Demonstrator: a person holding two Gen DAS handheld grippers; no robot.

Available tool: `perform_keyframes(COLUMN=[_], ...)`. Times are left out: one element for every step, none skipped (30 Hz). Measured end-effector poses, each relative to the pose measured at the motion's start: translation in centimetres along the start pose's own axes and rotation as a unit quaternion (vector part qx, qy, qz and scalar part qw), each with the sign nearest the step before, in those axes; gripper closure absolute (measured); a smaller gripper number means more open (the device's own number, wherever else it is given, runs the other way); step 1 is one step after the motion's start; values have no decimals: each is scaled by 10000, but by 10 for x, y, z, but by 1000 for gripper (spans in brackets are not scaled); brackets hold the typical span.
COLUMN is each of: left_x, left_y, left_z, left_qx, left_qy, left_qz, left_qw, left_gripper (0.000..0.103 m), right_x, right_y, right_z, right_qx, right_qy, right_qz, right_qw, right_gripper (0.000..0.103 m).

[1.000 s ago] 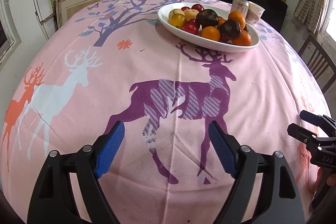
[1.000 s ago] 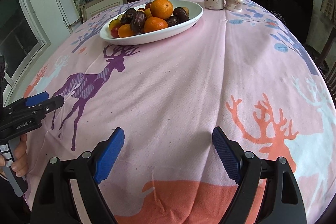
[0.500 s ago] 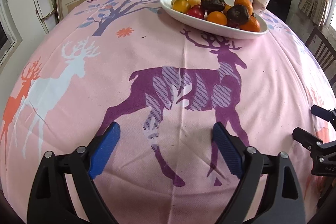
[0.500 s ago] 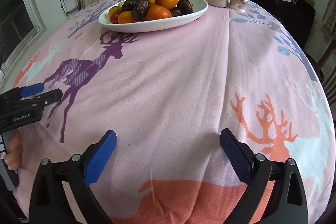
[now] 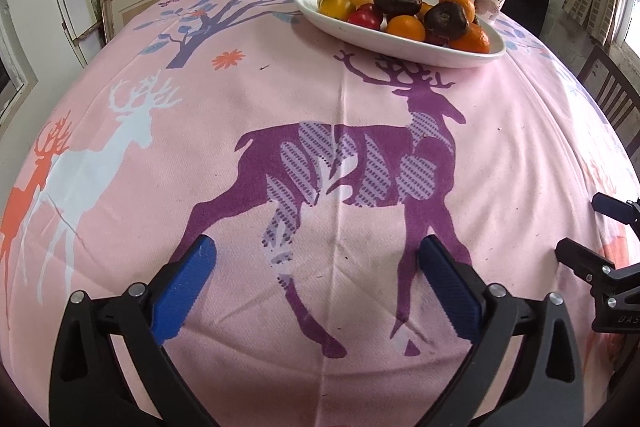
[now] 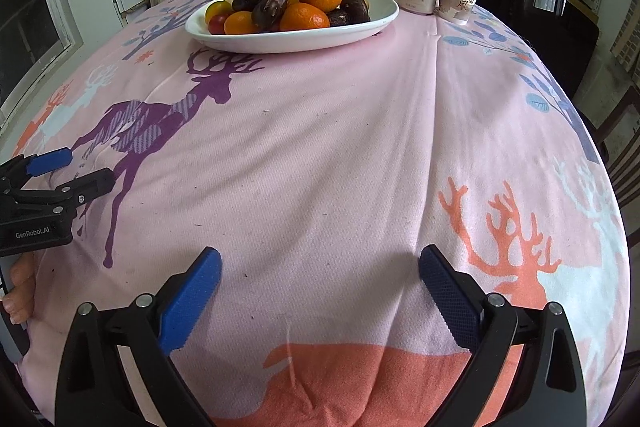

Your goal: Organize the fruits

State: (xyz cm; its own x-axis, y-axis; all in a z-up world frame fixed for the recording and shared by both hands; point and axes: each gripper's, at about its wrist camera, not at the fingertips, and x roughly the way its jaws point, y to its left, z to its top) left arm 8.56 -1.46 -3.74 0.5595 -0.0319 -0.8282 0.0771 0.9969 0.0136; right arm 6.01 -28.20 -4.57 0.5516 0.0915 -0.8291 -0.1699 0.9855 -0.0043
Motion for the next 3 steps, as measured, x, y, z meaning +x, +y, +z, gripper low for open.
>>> perform_keyframes(left_x=[-1,0,0], left_y=[-1,0,0], left_z=[0,0,0], left_qx=[0,-1,-2], left_qy=[1,1,1], left_qz=[1,-2,-2], left_qw=[10000,10000,10000], left_gripper=[4,4,4], right_x=[0,0,0], right_y=[0,0,0], right_z=[0,0,0], right_qx=[0,0,0], right_qy=[0,0,0], right_qz=[-1,-1,-1], right_qw=[10000,10000,10000], right_gripper=[3,3,3])
